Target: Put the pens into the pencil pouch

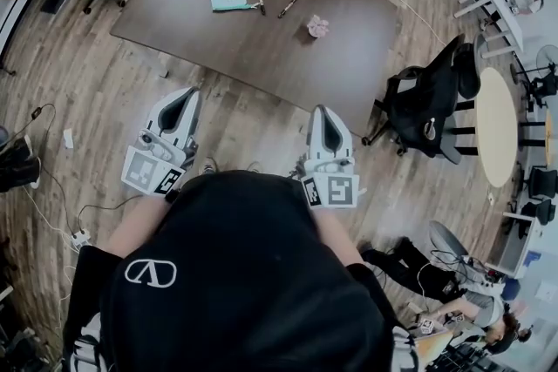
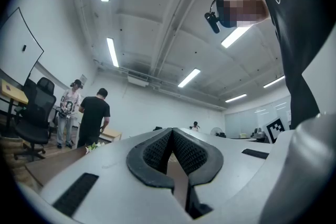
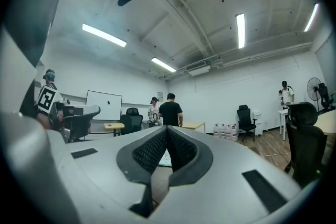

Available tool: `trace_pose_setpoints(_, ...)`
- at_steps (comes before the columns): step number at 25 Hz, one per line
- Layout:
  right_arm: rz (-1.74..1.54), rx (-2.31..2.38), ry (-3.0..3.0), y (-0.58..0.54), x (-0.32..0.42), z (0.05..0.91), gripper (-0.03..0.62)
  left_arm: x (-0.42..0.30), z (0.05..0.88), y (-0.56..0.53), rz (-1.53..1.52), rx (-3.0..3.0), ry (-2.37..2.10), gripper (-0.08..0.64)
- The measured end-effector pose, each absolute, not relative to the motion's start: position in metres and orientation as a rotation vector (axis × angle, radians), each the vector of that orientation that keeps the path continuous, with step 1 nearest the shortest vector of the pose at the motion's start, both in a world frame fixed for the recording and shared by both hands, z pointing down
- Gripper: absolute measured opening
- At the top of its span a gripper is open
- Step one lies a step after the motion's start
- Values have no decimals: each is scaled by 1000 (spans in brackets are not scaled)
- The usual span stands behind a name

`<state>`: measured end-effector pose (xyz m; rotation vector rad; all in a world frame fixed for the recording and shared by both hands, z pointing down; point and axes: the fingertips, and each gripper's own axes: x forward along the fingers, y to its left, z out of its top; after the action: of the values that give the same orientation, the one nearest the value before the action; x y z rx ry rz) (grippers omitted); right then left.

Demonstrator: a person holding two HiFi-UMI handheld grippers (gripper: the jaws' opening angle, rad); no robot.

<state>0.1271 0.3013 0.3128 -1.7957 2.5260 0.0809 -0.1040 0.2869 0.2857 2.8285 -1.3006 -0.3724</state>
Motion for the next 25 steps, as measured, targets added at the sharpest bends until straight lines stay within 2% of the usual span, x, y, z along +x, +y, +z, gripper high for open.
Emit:
trace_pose_setpoints(18,18,-1631,2598,266,189,339,-2,-25,301,262,-315,2802,-1408,2)
trace_pose_setpoints(25,-12,-1651,2586,227,183,347,-2,-28,307,223,-312,2801,-1381,2)
